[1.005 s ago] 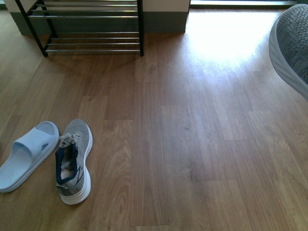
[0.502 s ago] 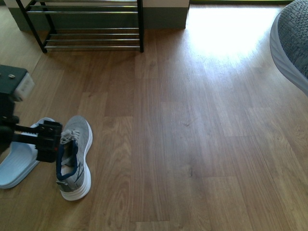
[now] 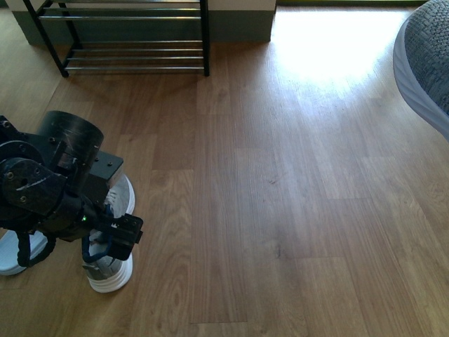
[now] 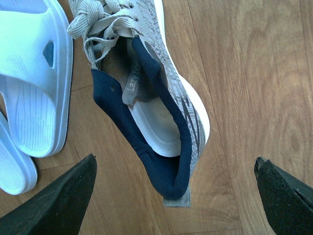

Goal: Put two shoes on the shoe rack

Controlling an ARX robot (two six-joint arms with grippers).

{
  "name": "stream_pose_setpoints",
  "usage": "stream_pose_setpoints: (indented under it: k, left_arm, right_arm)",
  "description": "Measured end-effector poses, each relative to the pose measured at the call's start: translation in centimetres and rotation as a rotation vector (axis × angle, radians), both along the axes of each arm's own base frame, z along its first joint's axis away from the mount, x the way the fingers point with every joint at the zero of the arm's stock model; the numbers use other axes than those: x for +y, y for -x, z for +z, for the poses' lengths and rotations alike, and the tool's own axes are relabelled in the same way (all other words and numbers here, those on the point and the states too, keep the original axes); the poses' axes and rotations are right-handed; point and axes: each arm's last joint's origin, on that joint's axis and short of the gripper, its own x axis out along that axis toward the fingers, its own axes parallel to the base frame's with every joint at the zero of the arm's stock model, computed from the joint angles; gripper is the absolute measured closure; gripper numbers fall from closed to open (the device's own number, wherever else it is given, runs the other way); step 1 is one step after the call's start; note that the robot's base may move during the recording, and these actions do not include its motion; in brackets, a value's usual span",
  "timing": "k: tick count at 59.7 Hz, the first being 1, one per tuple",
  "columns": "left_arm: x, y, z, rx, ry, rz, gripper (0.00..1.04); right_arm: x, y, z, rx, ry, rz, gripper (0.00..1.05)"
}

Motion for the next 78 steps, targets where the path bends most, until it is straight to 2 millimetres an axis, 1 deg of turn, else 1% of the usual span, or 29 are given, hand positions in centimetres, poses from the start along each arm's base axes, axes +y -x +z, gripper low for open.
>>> stream_pose_setpoints:
  k: [4,12,20,30,36,43,58,68,78]
  left_arm:
    - [-0.1,-0.3,-0.2,0.011,-0.018,-0.002,0.09]
    - [-0.8,-1.9,-0.8,0.017,-0.061,-0.001,0.09]
    - [-2.3,-2.7,-1.5,0.033,-0.059,-0.009,0.09]
    - [-3.8,-3.3,-2.3,0.047,-0.057,0.009,0.09]
    - [-4.3,-3.4,-3.1,0.058,-0.048,0.036,0.09]
    - [-4.6,-3.0,-4.2,0.087,-0.069,0.056,0.09]
    - [-4.7,-2.2,-6.4,0.127,-0.093,0.117,0.09]
    - [-4.8,-2.6,-7.3,0.134,-0.1,0.13,0.09]
    - [-5.4,-3.3,-7.7,0.131,-0.106,0.131,0.09]
  right_arm:
    - [0.0,0.0,0.0,0.0,0.0,0.0,1.04]
    - [0.0,0.0,0.0,0.0,0.0,0.0,1.04]
    - [0.0,0.0,0.0,0.0,0.0,0.0,1.04]
    - [0.0,0.0,0.0,0.0,0.0,0.0,1.04]
    - [0.0,0.0,0.0,0.0,0.0,0.0,1.04]
    - [0.0,0.0,0.0,0.0,0.0,0.0,1.04]
    - [0.0,0.0,0.0,0.0,0.0,0.0,1.04]
    - [0.0,0.0,0.0,0.0,0.0,0.0,1.04]
    - [0.0,0.0,0.0,0.0,0.0,0.0,1.04]
